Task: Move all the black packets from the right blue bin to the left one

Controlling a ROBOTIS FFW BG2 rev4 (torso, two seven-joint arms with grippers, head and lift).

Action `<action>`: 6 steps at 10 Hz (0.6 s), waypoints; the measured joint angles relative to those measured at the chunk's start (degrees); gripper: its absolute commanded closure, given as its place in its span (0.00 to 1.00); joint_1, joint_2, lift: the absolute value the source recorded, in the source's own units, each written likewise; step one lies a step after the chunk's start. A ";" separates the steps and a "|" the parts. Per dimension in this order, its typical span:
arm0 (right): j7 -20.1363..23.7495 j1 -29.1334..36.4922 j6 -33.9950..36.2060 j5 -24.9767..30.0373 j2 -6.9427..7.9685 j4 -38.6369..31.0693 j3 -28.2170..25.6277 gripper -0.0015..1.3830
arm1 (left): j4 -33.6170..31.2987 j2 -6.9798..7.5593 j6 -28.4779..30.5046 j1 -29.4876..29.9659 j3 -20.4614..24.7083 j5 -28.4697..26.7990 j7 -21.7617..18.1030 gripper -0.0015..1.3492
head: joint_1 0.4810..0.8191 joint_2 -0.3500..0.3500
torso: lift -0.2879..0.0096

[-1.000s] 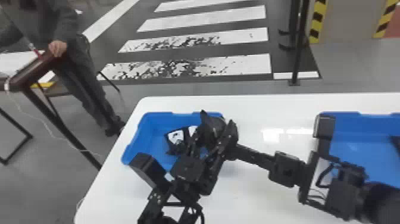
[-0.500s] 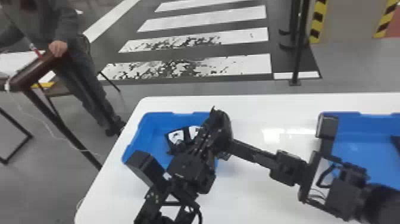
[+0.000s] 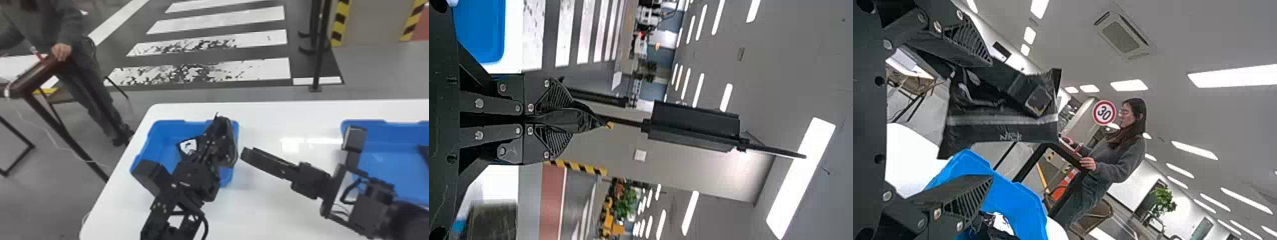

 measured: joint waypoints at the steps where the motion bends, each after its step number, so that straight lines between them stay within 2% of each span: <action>1: 0.00 0.26 -0.09 -0.93 0.00 0.24 -0.01 0.06 | 4.34 -0.19 -2.10 -2.49 1.68 -2.74 0.97 0.90 | 0.63 0.95 | 0.50; 2: 0.00 0.46 -0.23 -1.84 0.01 0.40 -0.05 0.07 | 9.98 -0.33 -4.85 -6.06 3.62 -7.04 3.34 0.90 | 0.63 0.98 | 0.50; 3: -0.01 0.59 -0.50 -2.80 0.09 0.67 -0.09 0.08 | 15.63 -0.40 -7.19 -9.79 5.02 -11.56 5.31 0.85 | 0.63 1.00 | 0.50; 4: -0.01 0.64 -0.65 -3.36 0.15 0.79 -0.13 0.07 | 21.77 -0.37 -8.77 -13.42 5.98 -15.09 7.14 0.45 | 0.63 1.00 | 0.50; 5: 0.01 0.66 -0.94 -3.39 0.17 0.65 -0.25 0.06 | 26.15 -0.23 -7.90 -15.61 6.44 -15.43 7.69 0.04 | 0.63 1.00 | 0.50; 6: 0.33 0.79 -1.61 -3.08 0.16 0.42 -0.93 0.05 | 27.68 -0.10 -7.74 -15.80 6.76 -13.75 7.50 0.00 | 0.63 1.00 | 0.50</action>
